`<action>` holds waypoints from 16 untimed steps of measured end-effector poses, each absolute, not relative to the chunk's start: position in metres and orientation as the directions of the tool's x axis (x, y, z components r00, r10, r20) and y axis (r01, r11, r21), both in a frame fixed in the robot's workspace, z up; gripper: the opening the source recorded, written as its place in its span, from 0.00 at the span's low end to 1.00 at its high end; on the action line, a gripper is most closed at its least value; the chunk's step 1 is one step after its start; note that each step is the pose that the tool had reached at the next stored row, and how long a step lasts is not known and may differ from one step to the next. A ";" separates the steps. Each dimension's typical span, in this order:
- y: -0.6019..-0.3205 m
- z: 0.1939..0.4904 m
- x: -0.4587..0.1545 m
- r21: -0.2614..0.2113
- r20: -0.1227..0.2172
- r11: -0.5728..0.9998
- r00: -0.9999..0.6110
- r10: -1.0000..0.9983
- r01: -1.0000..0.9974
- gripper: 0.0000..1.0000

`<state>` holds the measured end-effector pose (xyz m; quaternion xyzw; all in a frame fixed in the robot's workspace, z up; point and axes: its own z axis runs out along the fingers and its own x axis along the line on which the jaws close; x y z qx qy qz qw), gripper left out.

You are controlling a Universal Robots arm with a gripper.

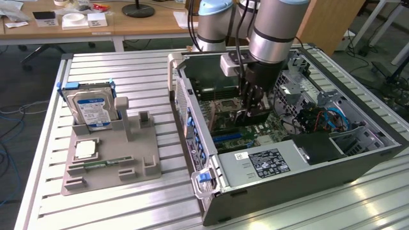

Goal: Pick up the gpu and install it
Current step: 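Insert the gpu into the slot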

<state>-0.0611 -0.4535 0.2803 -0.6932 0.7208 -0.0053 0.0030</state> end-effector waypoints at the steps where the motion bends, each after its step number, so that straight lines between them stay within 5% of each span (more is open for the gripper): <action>1: -0.454 0.280 -0.062 -0.012 0.003 0.039 -0.039 -0.999 -0.999 0.27; 16: -0.455 0.275 -0.073 -0.012 0.003 0.039 -0.039 -0.999 -0.999 0.27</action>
